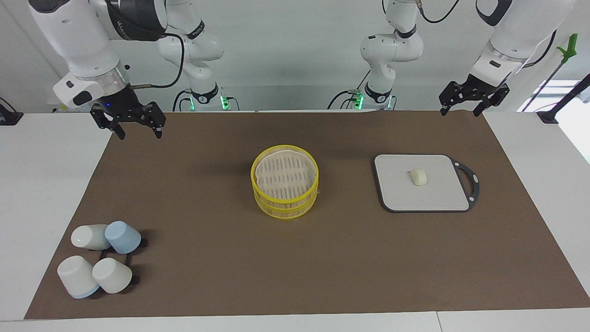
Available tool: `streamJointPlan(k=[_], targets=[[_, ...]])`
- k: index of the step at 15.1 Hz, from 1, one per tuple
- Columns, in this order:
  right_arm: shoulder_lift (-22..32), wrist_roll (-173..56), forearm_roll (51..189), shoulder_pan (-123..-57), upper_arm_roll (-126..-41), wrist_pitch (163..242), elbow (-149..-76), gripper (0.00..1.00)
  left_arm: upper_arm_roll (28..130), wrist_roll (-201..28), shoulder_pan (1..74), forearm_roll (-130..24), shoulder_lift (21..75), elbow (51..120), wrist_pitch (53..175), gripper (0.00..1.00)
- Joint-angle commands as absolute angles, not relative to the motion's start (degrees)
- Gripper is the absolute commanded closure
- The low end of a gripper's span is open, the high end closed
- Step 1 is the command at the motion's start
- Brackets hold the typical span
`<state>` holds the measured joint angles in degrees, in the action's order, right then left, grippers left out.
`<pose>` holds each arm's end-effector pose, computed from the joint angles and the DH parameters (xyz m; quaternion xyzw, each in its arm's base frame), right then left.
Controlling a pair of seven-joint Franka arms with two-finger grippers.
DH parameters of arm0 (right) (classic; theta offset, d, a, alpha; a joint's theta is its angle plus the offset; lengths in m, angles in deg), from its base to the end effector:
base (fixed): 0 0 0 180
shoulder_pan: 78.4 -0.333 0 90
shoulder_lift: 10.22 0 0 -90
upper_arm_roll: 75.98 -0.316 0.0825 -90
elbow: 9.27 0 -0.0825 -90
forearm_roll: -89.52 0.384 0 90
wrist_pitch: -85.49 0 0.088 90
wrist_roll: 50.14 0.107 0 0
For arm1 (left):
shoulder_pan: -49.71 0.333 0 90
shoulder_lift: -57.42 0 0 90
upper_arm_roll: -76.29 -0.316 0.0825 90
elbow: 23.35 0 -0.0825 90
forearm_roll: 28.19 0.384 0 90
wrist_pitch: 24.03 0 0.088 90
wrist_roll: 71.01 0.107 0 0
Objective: Place bun in steamer
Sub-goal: 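Reach the right gripper to the steamer lid while the left gripper reaches the bun, then lift the lid with the right gripper while the left gripper grasps the bun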
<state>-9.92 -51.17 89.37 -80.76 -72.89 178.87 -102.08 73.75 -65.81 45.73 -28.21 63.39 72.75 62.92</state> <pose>0.5605 -0.0073 0.6035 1.0000 0.0027 0.0023 0.0015 0.5152 -0.0118 0.6257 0.9979 -0.0581 -0.0277 0.0034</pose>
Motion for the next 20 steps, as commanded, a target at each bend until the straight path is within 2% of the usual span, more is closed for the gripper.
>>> streamJointPlan(k=[1,4,6,8,10,11,13,16,17,20], targets=[[-11.2,-52.9,89.3,-79.9,-73.5,179.0,-103.5,0.0,73.4,-65.1,45.1,-26.8,63.8,72.4,62.0,0.0],[-11.1,-52.4,89.4,-81.1,-74.3,179.2,-103.5,0.0,73.3,-65.2,45.2,-26.8,63.9,72.4,62.1,0.0],[-10.0,-50.7,89.7,-87.2,-74.7,179.8,-102.7,0.0,73.3,-65.2,45.1,-26.8,63.9,72.5,62.1,0.0],[-4.7,-38.0,90.0,-97.4,-74.7,180.4,-98.4,0.0,73.3,-65.1,45.4,-26.8,64.3,73.7,63.1,0.0],[3.4,-25.6,90.2,-106.1,-74.7,186.6,-92.8,0.0,73.3,-65.2,45.8,-26.8,67.9,82.2,69.1,0.0],[6.3,-24.1,89.6,-109.7,-74.7,192.2,-92.6,0.0,73.1,-65.3,45.9,-26.9,70.1,88.4,74.0,0.0],[10.4,-22.6,89.5,-113.5,-74.7,200.0,-92.6,0.0,73.1,-65.5,46.5,-26.9,70.8,98.2,83.1,0.0],[14.6,-16.5,89.2,-116.4,-74.7,204.5,-93.0,0.0,73.1,-65.5,47.2,-26.9,67.3,109.6,98.2,0.0],[15.8,-16.3,89.2,-117.3,-74.7,204.8,-94.3,0.0,73.1,-65.9,47.2,-26.9,65.6,111.5,102.6,0.0],[14.6,-15.4,89.3,-118.4,-74.7,207.0,-100.0,0.0,73.2,-66.4,47.1,-27.0,59.3,112.4,109.5,0.0]])
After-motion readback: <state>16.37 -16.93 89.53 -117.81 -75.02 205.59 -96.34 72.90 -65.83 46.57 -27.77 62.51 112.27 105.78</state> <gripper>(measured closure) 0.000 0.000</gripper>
